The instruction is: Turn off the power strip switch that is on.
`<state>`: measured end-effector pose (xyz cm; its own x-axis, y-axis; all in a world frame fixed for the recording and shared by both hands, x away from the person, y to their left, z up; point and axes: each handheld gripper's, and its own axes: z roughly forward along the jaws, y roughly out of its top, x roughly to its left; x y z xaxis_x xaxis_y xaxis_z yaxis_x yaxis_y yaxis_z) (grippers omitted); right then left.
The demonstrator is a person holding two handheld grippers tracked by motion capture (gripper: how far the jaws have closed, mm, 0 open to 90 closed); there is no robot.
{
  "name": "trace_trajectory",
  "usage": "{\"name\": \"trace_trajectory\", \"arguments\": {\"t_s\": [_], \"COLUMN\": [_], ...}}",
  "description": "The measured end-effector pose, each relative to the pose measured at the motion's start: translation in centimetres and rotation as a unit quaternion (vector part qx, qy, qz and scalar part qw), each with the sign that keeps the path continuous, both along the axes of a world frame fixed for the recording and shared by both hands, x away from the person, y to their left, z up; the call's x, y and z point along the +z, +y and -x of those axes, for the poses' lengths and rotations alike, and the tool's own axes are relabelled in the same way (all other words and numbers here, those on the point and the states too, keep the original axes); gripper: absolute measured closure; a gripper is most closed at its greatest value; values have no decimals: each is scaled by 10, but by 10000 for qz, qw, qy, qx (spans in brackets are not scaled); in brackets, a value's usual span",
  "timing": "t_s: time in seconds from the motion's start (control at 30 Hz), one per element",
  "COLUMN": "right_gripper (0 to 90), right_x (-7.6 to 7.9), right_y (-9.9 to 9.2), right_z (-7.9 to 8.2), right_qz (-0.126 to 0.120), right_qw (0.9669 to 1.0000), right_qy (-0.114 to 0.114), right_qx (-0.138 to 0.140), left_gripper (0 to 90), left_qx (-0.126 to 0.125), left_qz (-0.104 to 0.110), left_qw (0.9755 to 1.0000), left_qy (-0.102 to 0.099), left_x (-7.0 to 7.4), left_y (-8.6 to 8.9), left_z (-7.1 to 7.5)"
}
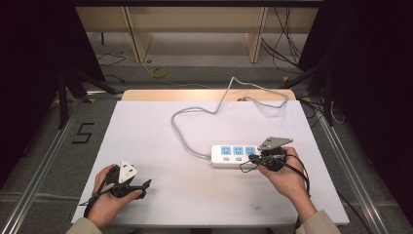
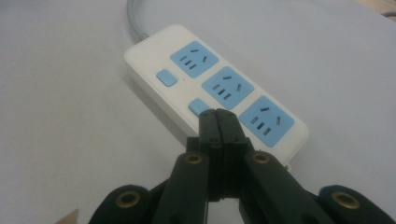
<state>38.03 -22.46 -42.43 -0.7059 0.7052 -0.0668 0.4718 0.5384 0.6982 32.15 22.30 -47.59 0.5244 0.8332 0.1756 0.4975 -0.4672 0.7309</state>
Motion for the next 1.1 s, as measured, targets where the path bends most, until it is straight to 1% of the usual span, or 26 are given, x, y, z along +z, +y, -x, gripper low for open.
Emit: {"name": "trace_trajectory", "arguments": {"t_s": [1.1], "right_gripper": [900], "right_x": [3], "right_y": [13], "right_z": [-9], "right_qz": [83], "right_qw": [9998], "right_qy": [43], "right_qx": [152], "left_gripper": [201], "left_qx": [-8], "left_qz": [11], "left_qw": [10000], "left_qy": [0], "left_x": [-1], "left_y": [-1], "left_z": [0]}}
